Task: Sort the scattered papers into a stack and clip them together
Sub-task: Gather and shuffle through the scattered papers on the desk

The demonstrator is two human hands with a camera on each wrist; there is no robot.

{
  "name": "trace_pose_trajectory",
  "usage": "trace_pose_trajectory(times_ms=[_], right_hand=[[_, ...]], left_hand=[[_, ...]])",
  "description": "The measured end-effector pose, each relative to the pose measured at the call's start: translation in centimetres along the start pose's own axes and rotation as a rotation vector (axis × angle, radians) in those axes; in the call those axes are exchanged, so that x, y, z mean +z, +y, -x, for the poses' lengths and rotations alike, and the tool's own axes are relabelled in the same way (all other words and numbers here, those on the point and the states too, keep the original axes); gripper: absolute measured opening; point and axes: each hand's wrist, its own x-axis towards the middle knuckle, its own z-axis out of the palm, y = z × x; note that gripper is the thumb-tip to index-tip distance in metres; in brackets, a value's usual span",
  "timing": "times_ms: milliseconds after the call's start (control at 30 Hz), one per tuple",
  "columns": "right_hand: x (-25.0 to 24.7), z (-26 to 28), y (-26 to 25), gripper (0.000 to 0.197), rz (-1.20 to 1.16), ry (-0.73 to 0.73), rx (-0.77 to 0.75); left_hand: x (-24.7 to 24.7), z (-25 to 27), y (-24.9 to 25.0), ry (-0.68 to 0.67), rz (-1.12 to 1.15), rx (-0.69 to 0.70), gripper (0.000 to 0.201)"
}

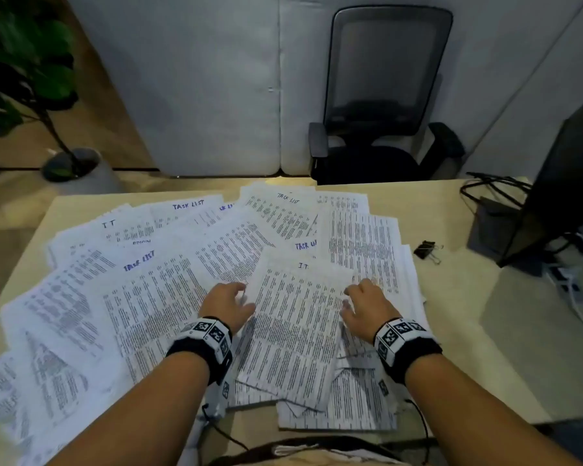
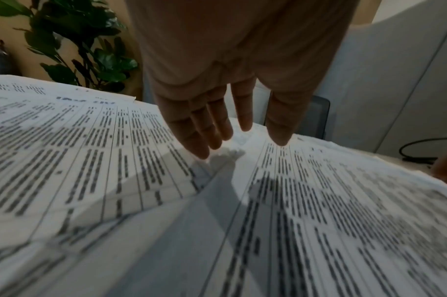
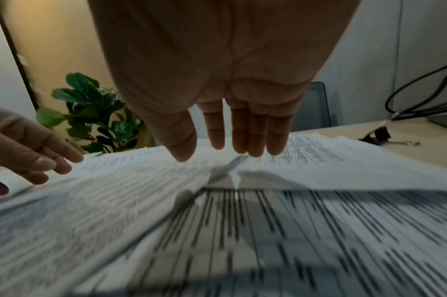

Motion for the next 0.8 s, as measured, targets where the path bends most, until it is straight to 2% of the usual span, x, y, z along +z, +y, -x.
trace_pose_trajectory(times_ms=[67, 167, 333, 433, 567, 800], right_hand=[[0.7, 0.2, 0.2, 0.035, 0.031, -0.052, 0.029], [2.2, 0.7, 0.5, 0.051, 0.09, -0.138, 0.012], [3.4, 0.6, 0.4, 0.06, 0.133, -0.121, 0.008], [3.3, 0.5, 0.2, 0.057, 0.145, -0.141, 0.015], [1.7, -0.5, 0.7, 0.036, 0.129, -0.173, 0.024], [1.1, -1.3, 1.9, 0.029, 0.12, -0.184, -0.009]], left_hand=[[0.7, -0.1, -0.1, -0.067, -0.061, -0.026, 0.065], [1.7, 0.2, 0.0, -0.113, -0.098, -0.071, 0.077], [2.7, -0.2, -0.1, -0.113, -0.041, -0.092, 0.091], [3.2, 0.2, 0.1, -0.093, 0.028, -0.09, 0.075], [3.6, 0.6, 0.0, -0.051, 0.195, -0.16, 0.048], [4.1, 0.4, -0.2, -0.053, 0.143, -0.19, 0.023]])
